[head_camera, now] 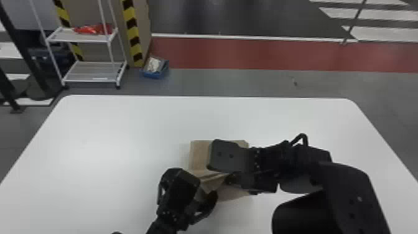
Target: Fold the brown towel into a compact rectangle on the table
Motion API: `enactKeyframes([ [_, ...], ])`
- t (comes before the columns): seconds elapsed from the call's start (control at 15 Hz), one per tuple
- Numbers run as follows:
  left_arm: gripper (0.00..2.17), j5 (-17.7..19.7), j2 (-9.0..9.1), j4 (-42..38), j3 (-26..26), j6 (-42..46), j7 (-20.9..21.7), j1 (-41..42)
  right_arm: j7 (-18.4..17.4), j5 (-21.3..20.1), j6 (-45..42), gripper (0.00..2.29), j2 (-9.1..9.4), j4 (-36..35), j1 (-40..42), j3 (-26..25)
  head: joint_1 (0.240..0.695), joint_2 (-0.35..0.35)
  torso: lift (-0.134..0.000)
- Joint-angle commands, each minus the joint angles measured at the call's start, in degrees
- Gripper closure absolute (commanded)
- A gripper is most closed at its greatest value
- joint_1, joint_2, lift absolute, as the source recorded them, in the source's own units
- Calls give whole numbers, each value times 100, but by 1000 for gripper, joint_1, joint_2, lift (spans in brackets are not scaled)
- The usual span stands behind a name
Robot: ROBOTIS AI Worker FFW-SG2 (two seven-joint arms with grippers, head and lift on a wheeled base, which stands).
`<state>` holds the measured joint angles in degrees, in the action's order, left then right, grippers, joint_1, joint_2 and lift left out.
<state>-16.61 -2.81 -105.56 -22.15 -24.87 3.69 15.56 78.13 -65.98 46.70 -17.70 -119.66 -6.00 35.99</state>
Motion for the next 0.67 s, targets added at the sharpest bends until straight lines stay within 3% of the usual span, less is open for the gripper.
enactKeyframes([
  [0.0, 80, -9, 0, 0, -17, -22, 9, 9, 19, -82, -51, 1430, 4, 48, 37, 31, 695, -44, -124],
  [0.6, 80, -35, -26, -79, -52, -40, 0, 79, 19, -240, -209, 1426, 109, 198, 72, 22, 695, -47, -124],
])
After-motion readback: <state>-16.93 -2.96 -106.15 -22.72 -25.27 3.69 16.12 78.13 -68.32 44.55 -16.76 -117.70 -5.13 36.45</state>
